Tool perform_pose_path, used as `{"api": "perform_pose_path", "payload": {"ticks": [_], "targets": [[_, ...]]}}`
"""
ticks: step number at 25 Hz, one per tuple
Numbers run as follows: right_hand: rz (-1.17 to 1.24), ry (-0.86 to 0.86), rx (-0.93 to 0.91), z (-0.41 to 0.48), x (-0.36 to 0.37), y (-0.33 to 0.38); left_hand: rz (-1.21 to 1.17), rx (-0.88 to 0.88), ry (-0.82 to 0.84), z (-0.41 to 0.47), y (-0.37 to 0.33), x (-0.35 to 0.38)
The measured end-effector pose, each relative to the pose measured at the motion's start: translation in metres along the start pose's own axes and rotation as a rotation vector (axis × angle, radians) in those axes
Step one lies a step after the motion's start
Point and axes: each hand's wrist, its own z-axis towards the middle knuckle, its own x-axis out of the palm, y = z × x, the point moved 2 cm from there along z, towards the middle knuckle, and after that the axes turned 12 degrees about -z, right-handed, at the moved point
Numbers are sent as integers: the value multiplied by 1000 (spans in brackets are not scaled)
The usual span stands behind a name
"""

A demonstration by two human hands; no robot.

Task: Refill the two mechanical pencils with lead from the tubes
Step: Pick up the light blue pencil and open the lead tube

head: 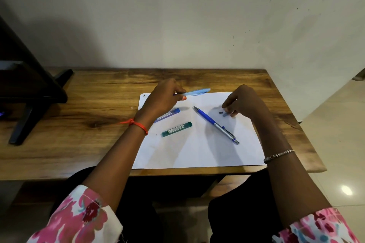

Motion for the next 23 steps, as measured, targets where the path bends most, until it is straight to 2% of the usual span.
{"api": "perform_pose_path", "payload": {"ticks": [2, 4, 6, 15, 20, 23], "targets": [[48, -69, -13, 1, -2, 1, 22, 11, -8, 5, 6, 5], [77, -198, -75, 2, -4, 3, 24, 8, -24, 9, 12, 12], [61, -247, -150, 1, -4, 9, 20, 7, -31, 11, 16, 18], [-104, -170, -237, 8, 14, 24, 11, -22, 47, 12, 18, 20], [-18, -213, -261, 5, 10, 29, -90, -61, -16, 8, 8, -13], [47, -260, -264, 5, 8, 31, -37, -73, 40, -2, 8, -27]]}}
